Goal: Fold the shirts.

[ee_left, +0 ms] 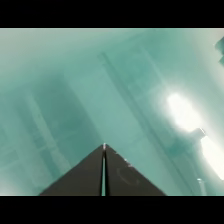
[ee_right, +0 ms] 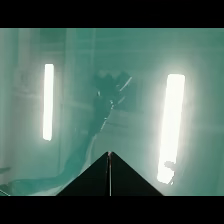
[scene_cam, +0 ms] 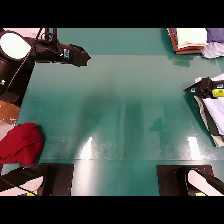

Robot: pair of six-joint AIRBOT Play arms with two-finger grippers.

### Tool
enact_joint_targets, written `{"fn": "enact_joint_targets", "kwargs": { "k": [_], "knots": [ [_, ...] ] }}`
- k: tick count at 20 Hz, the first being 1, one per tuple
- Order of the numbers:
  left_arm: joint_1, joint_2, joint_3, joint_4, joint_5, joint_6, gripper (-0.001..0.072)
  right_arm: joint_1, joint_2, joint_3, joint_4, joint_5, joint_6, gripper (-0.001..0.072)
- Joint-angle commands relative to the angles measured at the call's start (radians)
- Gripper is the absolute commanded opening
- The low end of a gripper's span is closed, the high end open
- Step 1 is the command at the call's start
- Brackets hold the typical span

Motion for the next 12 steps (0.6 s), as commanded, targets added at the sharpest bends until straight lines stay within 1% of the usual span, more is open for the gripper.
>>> {"fn": "enact_joint_targets", "kwargs": {
  "k": [1, 3, 4, 5, 6, 9, 12],
  "knots": [
    [0.004, 0.006, 0.001, 0.002, 0.011, -0.013, 0.0026, 0.001, 0.0, 0.001, 0.0, 0.01, 0.0, 0.002],
    [0.045, 0.027, 0.0, 0.042, -0.137, -0.059, 0.0026, 0.001, 0.0, 0.001, 0.0, 0.009, 0.0, 0.0021],
    [0.085, 0.047, -0.003, 0.084, -0.233, -0.085, 0.0026, 0.001, 0.0, 0.001, 0.0, 0.01, 0.0, 0.002],
    [0.127, 0.077, -0.017, 0.124, -0.299, -0.097, 0.0026, 0.001, 0.0, 0.001, 0.0, 0.01, 0.0, 0.002],
    [0.18, 0.13, -0.054, 0.169, -0.337, -0.116, 0.0026, 0.001, 0.0, 0.001, 0.0, 0.009, 0.0, 0.002],
    [0.36, 0.33, -0.233, 0.287, -0.385, -0.193, 0.0026, 0.001, 0.0, 0.001, -0.001, 0.004, 0.0, 0.002],
    [0.533, 0.486, -0.412, 0.399, -0.493, -0.211, 0.0027, 0.001, 0.0, 0.001, -0.001, 0.0, -0.01, 0.002]
  ]
}}
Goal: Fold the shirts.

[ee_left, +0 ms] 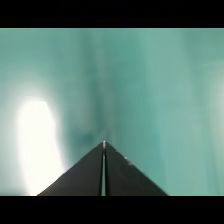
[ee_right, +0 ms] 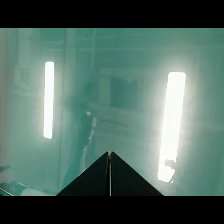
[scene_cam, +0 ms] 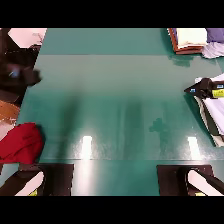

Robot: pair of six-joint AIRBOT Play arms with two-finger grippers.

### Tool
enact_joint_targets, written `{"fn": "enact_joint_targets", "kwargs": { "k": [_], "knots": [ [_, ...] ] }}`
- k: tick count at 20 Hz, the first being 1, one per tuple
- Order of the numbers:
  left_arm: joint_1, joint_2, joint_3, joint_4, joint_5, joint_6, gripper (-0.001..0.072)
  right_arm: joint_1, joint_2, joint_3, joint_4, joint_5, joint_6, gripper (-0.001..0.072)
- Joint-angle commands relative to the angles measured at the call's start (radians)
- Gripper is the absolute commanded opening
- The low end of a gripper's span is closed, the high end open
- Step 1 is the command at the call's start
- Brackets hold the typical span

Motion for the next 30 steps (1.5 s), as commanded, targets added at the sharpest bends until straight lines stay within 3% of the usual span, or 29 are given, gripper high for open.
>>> {"fn": "enact_joint_targets", "kwargs": {
  "k": [1, 2, 3, 13, 14, 16, 17, 20, 23, 27, 30],
  "knots": [
    [0.201, 0.171, -0.201, 0.176, -0.17, -0.045, 0.0044, 0.001, 0.0, 0.001, 0.0, -0.005, -0.018, 0.0021],
    [0.24, 0.192, -0.249, 0.214, -0.201, -0.051, 0.0322, 0.001, 0.0, 0.001, 0.0, -0.007, -0.018, 0.0021],
    [0.274, 0.206, -0.304, 0.247, -0.206, -0.071, 0.07, 0.001, 0.0, 0.001, 0.0, -0.008, -0.018, 0.002],
    [0.316, 0.21, -0.738, 0.306, 0.013, -0.211, 0.0705, 0.001, 0.0, 0.001, 0.0, -0.008, -0.024, 0.002],
    [0.316, 0.21, -0.735, 0.306, 0.013, -0.224, 0.0697, 0.001, 0.0, 0.001, 0.0, -0.008, -0.024, 0.002],
    [0.316, 0.21, -0.711, 0.3, 0.005, -0.224, 0.0112, 0.001, 0.0, 0.001, 0.0, -0.008, -0.024, 0.002],
    [0.316, 0.21, -0.685, 0.294, 0.0, -0.22, 0.0027, 0.001, 0.0, 0.001, 0.001, -0.007, -0.024, 0.002],
    [0.316, 0.211, -0.522, 0.221, -0.034, -0.174, 0.0026, 0.001, 0.0, 0.002, 0.029, -0.008, -0.024, 0.002],
    [0.27, 0.211, -0.234, 0.054, -0.063, -0.115, 0.0025, 0.001, 0.0, 0.034, 0.141, -0.023, -0.024, 0.002],
    [0.08, 0.21, 0.127, -0.069, -0.061, -0.101, 0.0024, 0.003, 0.0, 0.209, 0.139, -0.056, -0.023, 0.002],
    [-0.097, 0.202, 0.269, -0.102, -0.045, -0.1, 0.0024, 0.003, 0.0, 0.336, 0.138, -0.094, -0.021, 0.002]
  ]
}}
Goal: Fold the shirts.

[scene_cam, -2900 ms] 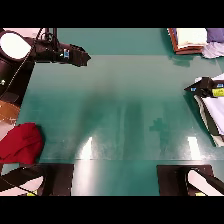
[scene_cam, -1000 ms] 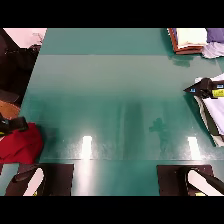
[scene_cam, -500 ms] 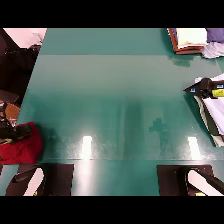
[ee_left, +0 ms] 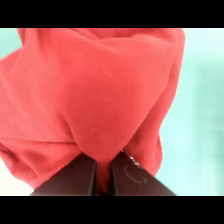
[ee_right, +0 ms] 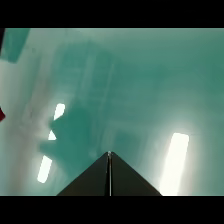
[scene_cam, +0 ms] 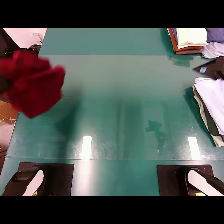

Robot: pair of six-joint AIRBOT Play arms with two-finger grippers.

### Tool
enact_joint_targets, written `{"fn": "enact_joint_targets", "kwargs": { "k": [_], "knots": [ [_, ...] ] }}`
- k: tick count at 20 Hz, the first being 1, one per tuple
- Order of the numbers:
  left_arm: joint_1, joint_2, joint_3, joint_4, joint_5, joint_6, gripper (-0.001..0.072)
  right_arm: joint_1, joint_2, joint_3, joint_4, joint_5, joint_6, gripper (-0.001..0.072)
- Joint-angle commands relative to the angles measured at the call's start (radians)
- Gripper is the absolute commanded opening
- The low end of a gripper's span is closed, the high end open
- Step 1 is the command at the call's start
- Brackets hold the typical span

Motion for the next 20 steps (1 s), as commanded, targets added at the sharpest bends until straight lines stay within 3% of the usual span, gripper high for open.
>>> {"fn": "enact_joint_targets", "kwargs": {
  "k": [1, 7, 12, 13, 14, 15, 20],
  "knots": [
    [-0.198, -0.019, 0.18, -0.068, 0.011, 0.01, 0.0024, 0.001, 0.0, 0.143, 0.009, -0.05, 0.005, 0.002],
    [-0.519, -0.264, 0.178, -0.088, -0.123, 0.019, 0.0026, 0.001, 0.0, 0.268, 0.009, -0.061, 0.013, 0.002],
    [-0.767, -0.482, 0.043, -0.089, -0.012, 0.027, 0.0028, 0.001, 0.0, 0.27, 0.002, -0.034, 0.013, 0.002],
    [-0.8, -0.509, 0.004, -0.092, 0.022, 0.027, 0.0075, 0.001, 0.0, 0.27, 0.002, -0.034, 0.013, 0.002],
    [-0.828, -0.532, -0.035, -0.092, 0.061, 0.028, 0.0385, 0.001, 0.0, 0.27, 0.001, -0.035, 0.013, 0.002],
    [-0.843, -0.548, -0.061, -0.092, 0.095, 0.028, 0.0612, 0.001, 0.0, 0.27, 0.001, -0.035, 0.013, 0.002],
    [-0.701, -0.57, -0.041, -0.061, 0.234, 0.088, 0.0614, 0.001, 0.0, 0.27, 0.001, -0.036, 0.013, 0.002]
  ]
}}
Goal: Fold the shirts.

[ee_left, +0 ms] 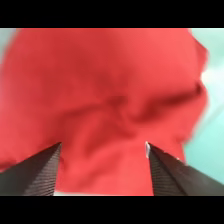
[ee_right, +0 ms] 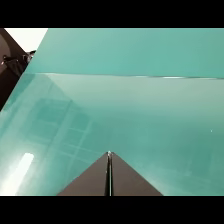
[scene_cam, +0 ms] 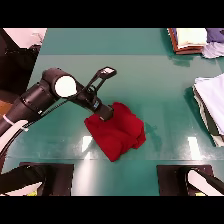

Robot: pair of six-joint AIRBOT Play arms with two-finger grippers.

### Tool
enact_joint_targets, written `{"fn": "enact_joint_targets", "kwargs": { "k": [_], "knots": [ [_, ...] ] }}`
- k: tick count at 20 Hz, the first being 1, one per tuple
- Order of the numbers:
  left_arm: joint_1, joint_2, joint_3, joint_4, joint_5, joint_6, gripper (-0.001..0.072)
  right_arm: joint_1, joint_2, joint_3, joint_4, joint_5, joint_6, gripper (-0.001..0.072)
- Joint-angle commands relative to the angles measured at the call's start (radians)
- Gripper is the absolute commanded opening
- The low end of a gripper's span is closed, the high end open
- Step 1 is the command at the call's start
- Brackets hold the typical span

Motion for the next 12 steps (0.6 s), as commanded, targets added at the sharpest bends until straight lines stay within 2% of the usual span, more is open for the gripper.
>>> {"fn": "enact_joint_targets", "kwargs": {
  "k": [1, 2, 5, 8, 12],
  "knots": [
    [0.118, -0.026, -0.003, 0.005, 0.118, 0.024, 0.0614, 0.001, 0.0, 0.001, 0.0, 0.002, 0.0, 0.002],
    [0.178, -0.04, -0.003, -0.029, 0.117, 0.036, 0.0614, 0.001, 0.0, 0.001, -0.001, 0.008, 0.0, 0.002],
    [0.283, -0.138, -0.003, -0.146, 0.06, 0.183, 0.0614, 0.001, 0.0, -0.03, 0.0, 0.014, 0.0, 0.002],
    [0.294, -0.27, -0.003, -0.161, 0.053, 0.278, 0.0614, 0.001, 0.0, -0.1, 0.0, 0.036, 0.0, 0.002],
    [0.294, -0.402, -0.003, -0.28, 0.048, 0.357, 0.0614, 0.0, 0.0, -0.195, 0.0, 0.023, 0.0, 0.002]
  ]
}}
